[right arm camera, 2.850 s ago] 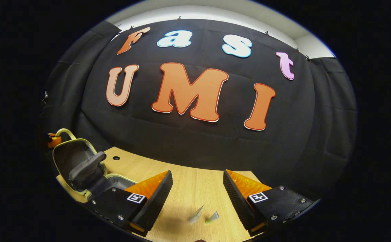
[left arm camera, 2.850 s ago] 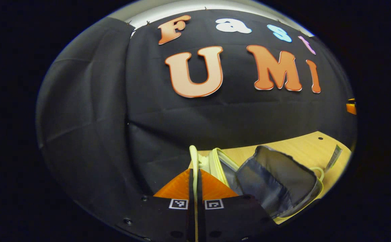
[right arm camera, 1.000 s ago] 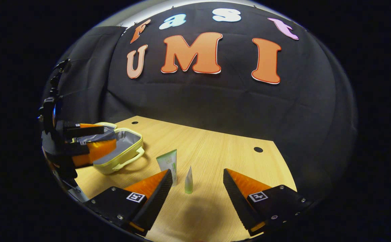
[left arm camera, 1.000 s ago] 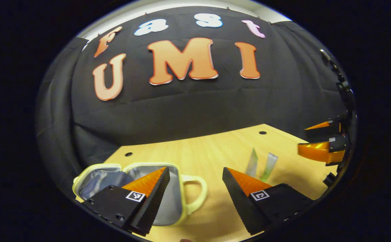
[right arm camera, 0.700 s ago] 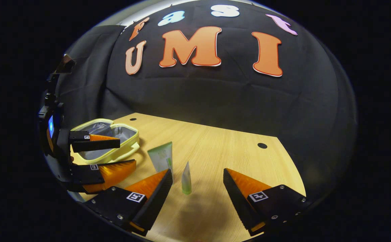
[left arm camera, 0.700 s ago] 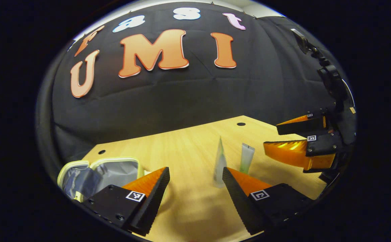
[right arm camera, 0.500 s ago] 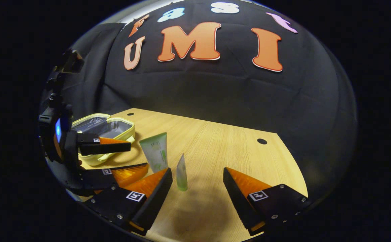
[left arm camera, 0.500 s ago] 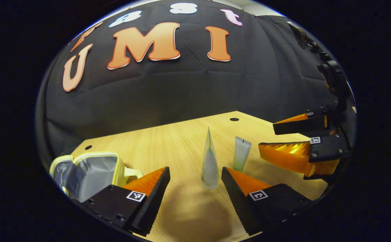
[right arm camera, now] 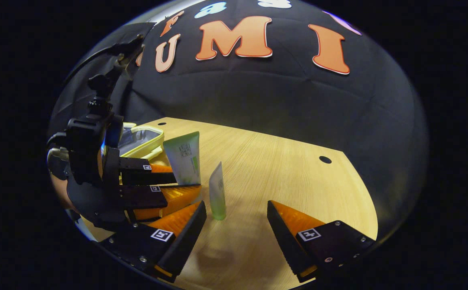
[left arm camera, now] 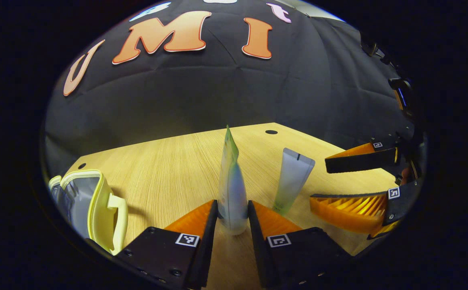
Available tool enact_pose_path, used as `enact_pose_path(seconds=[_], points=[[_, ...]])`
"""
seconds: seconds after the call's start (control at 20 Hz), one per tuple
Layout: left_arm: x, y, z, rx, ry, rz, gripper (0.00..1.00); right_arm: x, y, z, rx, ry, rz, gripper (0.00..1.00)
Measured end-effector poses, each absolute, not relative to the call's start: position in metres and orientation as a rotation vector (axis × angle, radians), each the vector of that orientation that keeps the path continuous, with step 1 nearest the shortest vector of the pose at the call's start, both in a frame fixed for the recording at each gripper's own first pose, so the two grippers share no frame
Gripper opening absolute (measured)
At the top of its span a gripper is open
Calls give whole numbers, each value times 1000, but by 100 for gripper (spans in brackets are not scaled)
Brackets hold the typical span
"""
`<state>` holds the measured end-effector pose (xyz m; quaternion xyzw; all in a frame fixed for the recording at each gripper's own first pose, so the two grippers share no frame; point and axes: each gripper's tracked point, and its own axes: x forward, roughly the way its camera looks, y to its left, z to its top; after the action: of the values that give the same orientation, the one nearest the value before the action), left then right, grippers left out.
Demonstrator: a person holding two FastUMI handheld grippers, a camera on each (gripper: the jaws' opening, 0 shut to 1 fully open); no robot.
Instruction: First open the suitcase, pack the skin care products into it, and then close the suitcase.
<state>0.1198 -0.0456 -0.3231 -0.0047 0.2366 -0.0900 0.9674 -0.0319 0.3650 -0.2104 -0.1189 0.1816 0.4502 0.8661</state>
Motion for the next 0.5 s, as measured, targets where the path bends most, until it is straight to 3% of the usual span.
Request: enact_pose_path(seconds=[0.1, 0.35, 0.45, 0.5], points=[[122, -40, -324, -20, 482, -168, 41, -31, 372, -215, -250, 392, 964, 96], [126, -13, -280, -52, 413, -85, 43, -31, 391, -232, -236, 432, 1008, 92], [124, -2, -263, -66, 393, -52, 41, -32, 399, -235, -225, 434, 1030, 83], [123, 5, -254, -66, 382, -34, 41, -32, 404, -235, -224, 435, 1039, 73]])
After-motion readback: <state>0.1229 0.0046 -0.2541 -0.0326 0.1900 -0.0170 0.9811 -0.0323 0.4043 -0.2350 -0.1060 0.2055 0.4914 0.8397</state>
